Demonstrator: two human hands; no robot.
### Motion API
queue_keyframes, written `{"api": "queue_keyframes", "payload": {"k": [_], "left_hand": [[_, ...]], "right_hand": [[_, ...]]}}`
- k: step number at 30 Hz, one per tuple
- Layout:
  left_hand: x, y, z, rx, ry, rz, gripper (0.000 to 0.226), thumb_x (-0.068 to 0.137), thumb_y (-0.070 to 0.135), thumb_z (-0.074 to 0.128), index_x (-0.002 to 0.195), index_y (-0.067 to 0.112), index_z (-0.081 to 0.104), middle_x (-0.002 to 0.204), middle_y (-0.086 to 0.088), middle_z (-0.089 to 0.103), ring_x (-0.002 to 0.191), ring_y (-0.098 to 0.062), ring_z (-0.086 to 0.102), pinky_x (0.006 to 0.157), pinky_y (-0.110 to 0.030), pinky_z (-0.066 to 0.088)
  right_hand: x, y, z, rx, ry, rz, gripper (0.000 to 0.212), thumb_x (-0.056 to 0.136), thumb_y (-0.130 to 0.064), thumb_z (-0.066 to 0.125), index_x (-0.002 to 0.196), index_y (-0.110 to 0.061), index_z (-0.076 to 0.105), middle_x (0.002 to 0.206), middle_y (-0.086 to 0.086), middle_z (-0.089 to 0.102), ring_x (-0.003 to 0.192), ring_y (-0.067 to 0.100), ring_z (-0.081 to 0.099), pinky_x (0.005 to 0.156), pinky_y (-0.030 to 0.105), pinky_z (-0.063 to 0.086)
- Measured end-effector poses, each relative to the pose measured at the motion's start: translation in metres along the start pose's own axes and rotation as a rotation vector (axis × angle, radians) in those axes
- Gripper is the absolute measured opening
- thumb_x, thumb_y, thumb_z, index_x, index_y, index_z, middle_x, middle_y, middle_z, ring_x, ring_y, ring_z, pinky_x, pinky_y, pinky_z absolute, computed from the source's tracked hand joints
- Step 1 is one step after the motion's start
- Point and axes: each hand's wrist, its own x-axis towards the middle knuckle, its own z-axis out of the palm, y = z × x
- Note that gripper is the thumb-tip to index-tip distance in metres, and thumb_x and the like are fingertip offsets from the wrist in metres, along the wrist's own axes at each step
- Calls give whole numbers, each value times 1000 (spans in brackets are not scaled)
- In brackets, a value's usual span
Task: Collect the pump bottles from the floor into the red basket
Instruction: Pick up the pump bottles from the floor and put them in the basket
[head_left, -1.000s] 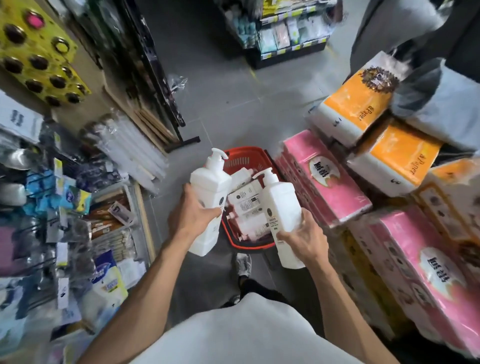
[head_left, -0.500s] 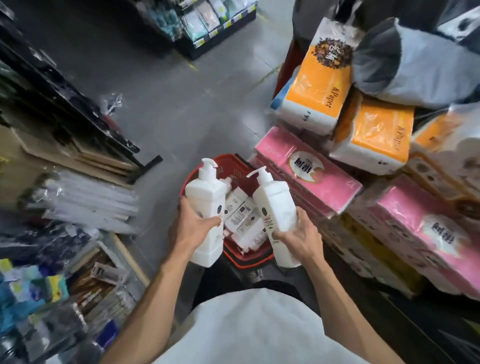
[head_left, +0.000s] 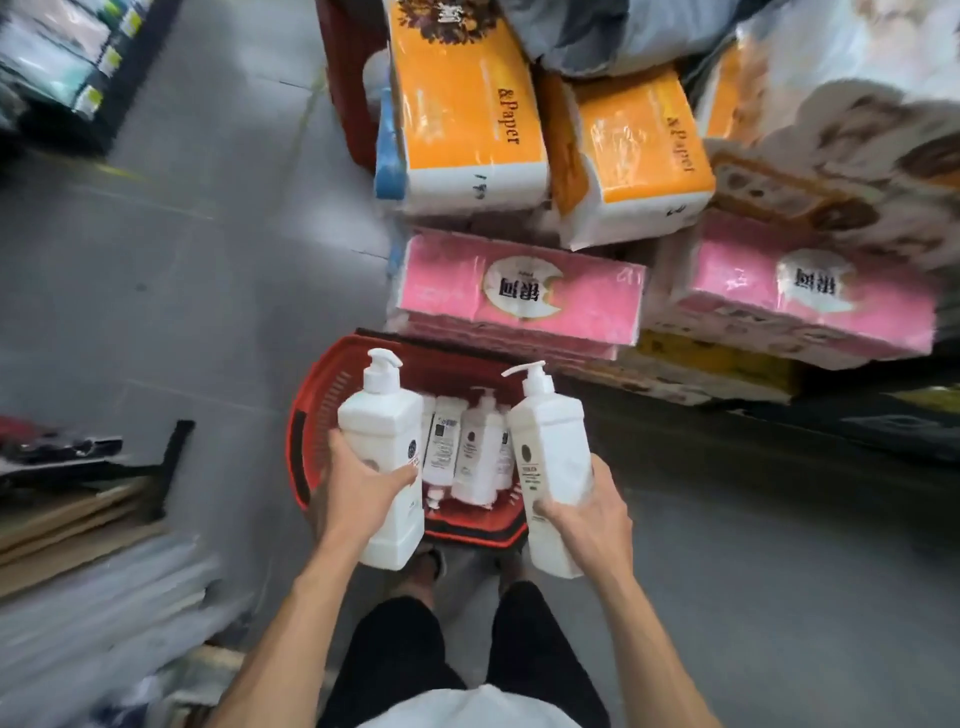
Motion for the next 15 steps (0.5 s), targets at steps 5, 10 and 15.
{"api": "queue_keyframes", "payload": {"k": [5, 10, 15], "left_hand": [[51, -7, 33, 125, -67, 23, 75, 65, 38, 90, 118, 27, 38, 94, 11, 61, 91, -28, 63, 81, -40, 50], [104, -20, 80, 172, -126, 52, 70, 72, 35, 87, 118, 25, 35, 101, 7, 60, 91, -27, 61, 75, -36, 44], [158, -39, 132, 267, -141, 56, 78, 74, 41, 85, 129, 20, 33, 99, 4, 61, 89, -30, 61, 72, -36, 44]], "right_hand": [[29, 15, 39, 95, 55, 88, 68, 65, -30, 79, 123, -42, 44, 108, -16, 62, 101, 16, 58, 74, 33, 43], [76, 32, 82, 170, 85, 158, 69, 66, -30, 80, 121, -45, 41, 105, -17, 60, 101, 14, 59, 77, 34, 49], [134, 56, 125, 190, 107, 200, 68, 69, -30, 82, 118, -47, 38, 106, -13, 60, 101, 16, 57, 81, 35, 49]]}}
